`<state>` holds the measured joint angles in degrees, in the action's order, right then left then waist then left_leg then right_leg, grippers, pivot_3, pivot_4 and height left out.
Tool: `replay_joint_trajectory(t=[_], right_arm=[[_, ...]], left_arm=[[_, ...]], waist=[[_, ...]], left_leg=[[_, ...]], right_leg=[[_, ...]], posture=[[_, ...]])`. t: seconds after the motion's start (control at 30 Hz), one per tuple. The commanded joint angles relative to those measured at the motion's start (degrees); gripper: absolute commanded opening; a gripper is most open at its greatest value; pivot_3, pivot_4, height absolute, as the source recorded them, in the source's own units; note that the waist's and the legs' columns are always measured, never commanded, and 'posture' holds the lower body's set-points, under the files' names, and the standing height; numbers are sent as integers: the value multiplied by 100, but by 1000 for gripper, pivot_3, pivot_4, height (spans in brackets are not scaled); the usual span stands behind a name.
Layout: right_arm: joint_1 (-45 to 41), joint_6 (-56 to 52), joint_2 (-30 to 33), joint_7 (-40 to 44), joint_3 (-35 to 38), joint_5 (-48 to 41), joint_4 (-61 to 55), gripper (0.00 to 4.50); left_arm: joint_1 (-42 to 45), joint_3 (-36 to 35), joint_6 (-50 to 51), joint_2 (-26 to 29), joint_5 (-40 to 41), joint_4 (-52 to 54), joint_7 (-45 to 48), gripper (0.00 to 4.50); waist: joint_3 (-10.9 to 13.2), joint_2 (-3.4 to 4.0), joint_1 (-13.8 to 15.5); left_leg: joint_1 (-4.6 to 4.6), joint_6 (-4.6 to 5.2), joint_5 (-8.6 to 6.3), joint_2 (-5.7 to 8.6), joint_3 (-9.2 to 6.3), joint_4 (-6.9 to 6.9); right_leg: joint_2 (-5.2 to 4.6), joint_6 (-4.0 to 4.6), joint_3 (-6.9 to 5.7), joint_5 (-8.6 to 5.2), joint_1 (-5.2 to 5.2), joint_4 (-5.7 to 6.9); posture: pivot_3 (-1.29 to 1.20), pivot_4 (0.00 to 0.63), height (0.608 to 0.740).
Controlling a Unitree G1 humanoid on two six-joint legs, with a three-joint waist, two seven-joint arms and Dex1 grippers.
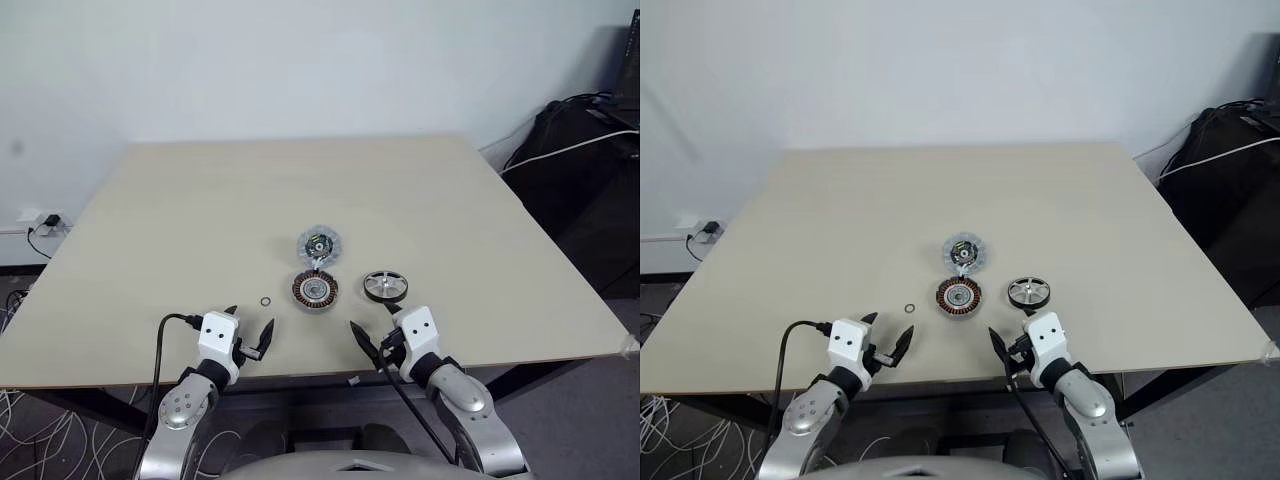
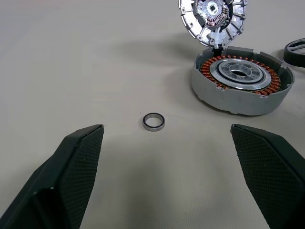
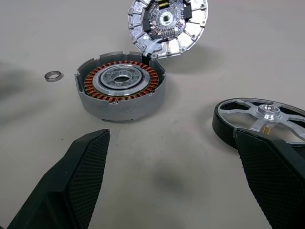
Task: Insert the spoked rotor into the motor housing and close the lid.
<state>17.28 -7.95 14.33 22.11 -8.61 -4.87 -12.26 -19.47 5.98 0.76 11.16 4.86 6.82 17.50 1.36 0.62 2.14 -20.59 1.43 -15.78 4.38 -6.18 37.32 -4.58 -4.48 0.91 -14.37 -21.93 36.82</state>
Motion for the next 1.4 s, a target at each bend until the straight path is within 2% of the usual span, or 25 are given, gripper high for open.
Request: replay_joint_trajectory(t=[0.03,0.47,0.73,1.07,1.4], right_arm=[[-39,88,-24,-4,9,-30,-188,4459],[-40,79,-26,0,4,-24,-192,4459],[-38,68,-45,-13,-18,-13,-214,4459],[-68,34,-79,-21,-38,4,-249,4459],[-60,48,-87,-55,-48,3,-253,4459]], left_arm=[[48,-37,-46,7,-37,73,-23,4500],[65,-34,-44,-5,-51,46,-44,4500],[322,-68,436,47,-343,-66,-333,4500],[1147,78,1245,-14,-424,-418,-326,4500],[1944,241,1625,-267,-498,-1035,-290,4500]], waist=[[0,0,0],[0,0,0],[0,0,0],[1,-2,1],[2,-6,3]], left_leg=[[0,0,0,0,0,0],[0,0,0,0,0,0],[0,0,0,0,0,0],[1,2,2,1,0,0],[0,26,16,2,-1,-1]], right_leg=[[0,0,0,0,0,0],[0,0,0,0,0,0],[1,-1,-1,0,0,0],[2,-9,-1,5,0,1],[2,-33,-1,20,-1,0]], posture=[[0,0,740],[0,0,740],[0,0,740],[0,0,740],[0,0,740]])
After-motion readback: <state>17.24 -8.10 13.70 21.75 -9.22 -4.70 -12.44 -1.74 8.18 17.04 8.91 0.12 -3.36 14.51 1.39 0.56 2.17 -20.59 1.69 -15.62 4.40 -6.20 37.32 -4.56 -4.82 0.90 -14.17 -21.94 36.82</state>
